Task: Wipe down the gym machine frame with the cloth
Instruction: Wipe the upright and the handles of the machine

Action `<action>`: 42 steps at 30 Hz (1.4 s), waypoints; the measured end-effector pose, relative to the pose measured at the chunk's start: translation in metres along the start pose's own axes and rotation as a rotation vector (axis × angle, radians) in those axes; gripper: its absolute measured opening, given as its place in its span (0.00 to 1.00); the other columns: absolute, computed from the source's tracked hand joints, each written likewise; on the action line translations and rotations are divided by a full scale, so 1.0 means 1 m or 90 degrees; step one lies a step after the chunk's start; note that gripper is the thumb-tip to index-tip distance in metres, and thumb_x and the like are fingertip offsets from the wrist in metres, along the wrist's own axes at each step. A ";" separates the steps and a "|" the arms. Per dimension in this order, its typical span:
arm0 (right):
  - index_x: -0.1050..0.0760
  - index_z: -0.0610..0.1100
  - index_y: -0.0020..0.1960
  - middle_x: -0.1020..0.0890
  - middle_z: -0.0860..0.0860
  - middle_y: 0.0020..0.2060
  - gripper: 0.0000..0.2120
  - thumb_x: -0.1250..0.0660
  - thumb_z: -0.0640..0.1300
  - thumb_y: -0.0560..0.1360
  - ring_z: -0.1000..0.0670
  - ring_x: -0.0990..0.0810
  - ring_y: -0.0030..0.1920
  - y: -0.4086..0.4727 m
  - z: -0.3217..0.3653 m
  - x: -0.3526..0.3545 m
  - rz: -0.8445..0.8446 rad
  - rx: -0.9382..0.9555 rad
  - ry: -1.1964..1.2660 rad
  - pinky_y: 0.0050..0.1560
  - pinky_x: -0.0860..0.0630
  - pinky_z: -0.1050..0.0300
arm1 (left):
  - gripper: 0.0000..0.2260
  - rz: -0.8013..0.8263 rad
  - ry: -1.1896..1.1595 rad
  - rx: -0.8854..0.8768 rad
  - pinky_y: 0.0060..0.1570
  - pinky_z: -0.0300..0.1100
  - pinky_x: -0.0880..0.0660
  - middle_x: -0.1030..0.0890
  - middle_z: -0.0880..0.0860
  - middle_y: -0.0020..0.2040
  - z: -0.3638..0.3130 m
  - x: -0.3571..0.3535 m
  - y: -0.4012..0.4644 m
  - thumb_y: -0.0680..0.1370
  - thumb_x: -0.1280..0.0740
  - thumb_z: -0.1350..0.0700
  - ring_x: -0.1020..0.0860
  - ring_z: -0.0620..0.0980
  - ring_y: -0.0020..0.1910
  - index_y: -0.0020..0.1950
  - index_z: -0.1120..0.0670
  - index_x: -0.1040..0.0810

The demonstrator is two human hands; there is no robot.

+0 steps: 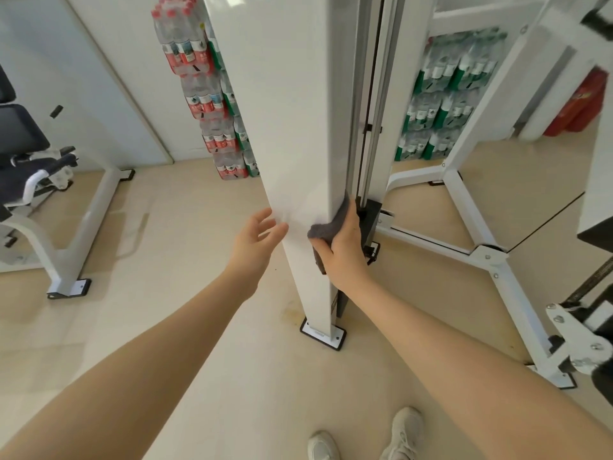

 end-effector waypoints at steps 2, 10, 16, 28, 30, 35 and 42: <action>0.50 0.41 0.75 0.33 0.44 0.67 0.39 0.32 0.47 0.72 0.49 0.33 0.66 0.008 0.028 0.009 -0.030 0.086 -0.003 0.69 0.35 0.49 | 0.17 0.012 -0.002 -0.012 0.48 0.35 0.30 0.22 0.42 0.55 -0.004 -0.005 0.000 0.76 0.34 0.52 0.23 0.33 0.49 0.64 0.47 0.30; 0.53 0.42 0.76 0.36 0.47 0.71 0.43 0.30 0.50 0.71 0.51 0.35 0.69 0.026 0.071 0.028 0.036 0.217 -0.030 0.69 0.36 0.55 | 0.23 -0.170 -0.016 0.053 0.51 0.39 0.32 0.26 0.48 0.62 0.002 -0.014 -0.008 0.75 0.33 0.48 0.26 0.46 0.57 0.67 0.52 0.33; 0.49 0.52 0.74 0.26 0.53 0.60 0.41 0.28 0.49 0.70 0.53 0.26 0.59 -0.001 -0.009 0.018 0.141 0.059 -0.063 0.56 0.24 0.55 | 0.26 -0.137 -0.006 0.005 0.47 0.33 0.34 0.31 0.40 0.63 0.000 -0.028 -0.022 0.75 0.33 0.49 0.26 0.31 0.52 0.71 0.43 0.37; 0.44 0.50 0.73 0.33 0.69 0.59 0.44 0.26 0.55 0.64 0.69 0.34 0.59 0.019 0.004 0.022 0.082 0.147 0.030 0.58 0.32 0.70 | 0.22 -0.191 -0.050 0.003 0.50 0.35 0.30 0.27 0.40 0.61 0.047 -0.038 -0.013 0.75 0.33 0.50 0.24 0.34 0.52 0.67 0.39 0.34; 0.44 0.54 0.71 0.34 0.75 0.57 0.42 0.27 0.57 0.63 0.71 0.33 0.58 0.018 -0.015 0.016 0.076 0.145 0.035 0.56 0.33 0.73 | 0.23 -0.172 -0.037 0.002 0.48 0.32 0.32 0.29 0.36 0.62 0.064 -0.042 -0.009 0.74 0.32 0.50 0.24 0.34 0.54 0.68 0.39 0.35; 0.42 0.59 0.67 0.32 0.80 0.51 0.38 0.26 0.50 0.64 0.74 0.31 0.53 0.000 -0.084 -0.002 0.113 0.065 0.003 0.47 0.35 0.81 | 0.29 -0.167 -0.034 0.057 0.55 0.42 0.34 0.33 0.39 0.67 0.118 -0.039 0.002 0.73 0.31 0.48 0.30 0.44 0.64 0.71 0.41 0.39; 0.41 0.56 0.67 0.27 0.70 0.47 0.39 0.23 0.47 0.63 0.62 0.24 0.47 -0.008 -0.117 -0.006 0.109 -0.027 -0.019 0.43 0.27 0.71 | 0.28 -0.128 -0.050 0.062 0.53 0.39 0.33 0.31 0.40 0.65 0.150 -0.046 0.018 0.73 0.31 0.48 0.28 0.42 0.60 0.71 0.46 0.38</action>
Point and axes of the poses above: each hand's wrist, its own y-axis towards the middle knuckle, its own x-axis out of the back of the hand, z = x × y, the point moved 7 cm from there along y, towards the middle knuckle
